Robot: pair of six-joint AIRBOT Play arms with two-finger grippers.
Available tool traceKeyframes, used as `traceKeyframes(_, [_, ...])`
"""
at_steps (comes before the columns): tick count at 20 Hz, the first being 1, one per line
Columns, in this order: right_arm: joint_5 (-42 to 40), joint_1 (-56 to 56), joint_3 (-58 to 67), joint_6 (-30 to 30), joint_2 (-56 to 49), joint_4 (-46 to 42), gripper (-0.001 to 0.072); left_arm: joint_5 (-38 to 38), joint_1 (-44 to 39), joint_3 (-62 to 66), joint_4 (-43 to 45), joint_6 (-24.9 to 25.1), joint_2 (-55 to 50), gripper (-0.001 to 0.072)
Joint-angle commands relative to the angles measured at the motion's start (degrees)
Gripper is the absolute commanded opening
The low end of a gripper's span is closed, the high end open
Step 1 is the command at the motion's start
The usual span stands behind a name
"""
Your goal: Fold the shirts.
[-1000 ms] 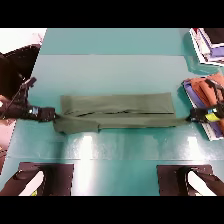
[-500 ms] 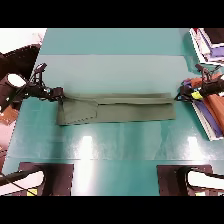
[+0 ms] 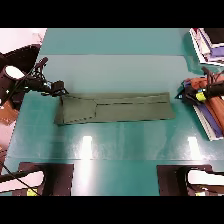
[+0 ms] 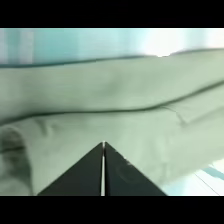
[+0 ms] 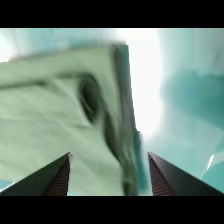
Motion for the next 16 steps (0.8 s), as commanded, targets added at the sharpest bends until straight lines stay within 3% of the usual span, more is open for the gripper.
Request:
traceKeyframes(1, [0.9,-3.6,-5.8,-4.3,-1.4,4.1,0.0565,-2.1,-2.1,0.9,-1.7,0.1,0.0,0.0025])
traceKeyframes(4, [0.0,-2.7,-6.8,-7.3,-5.5,11.8,0.0552,0.5,-7.5,0.9,-1.7,-0.8,0.0,0.0025])
traceKeyframes(7, [-0.7,1.5,-4.5,-7.5,-9.0,13.3,0.0542,5.4,-13.1,0.9,-1.8,-4.1,-0.7,0.0025])
traceKeyframes(9, [-0.5,4.2,-1.7,-7.8,-10.7,13.3,0.035,7.3,-16.5,0.9,-1.9,-5.8,-2.1,0.0024])
traceKeyframes(11, [0.0,5.9,1.2,-8.9,-10.7,13.3,0.0044,8.7,-19.7,1.8,-1.9,-6.6,-4.6,0.0024])
traceKeyframes(12, [1.5,6.3,3.1,-8.9,-10.4,13.4,0.0016,8.9,-21.2,3.1,-1.9,-6.9,-6.3,0.0024])
traceKeyframes(16, [5.8,7.9,11.4,-6.0,-4.6,13.6,0.0015,8.9,-27.4,11.6,-1.9,-7.9,-15.1,0.0024])
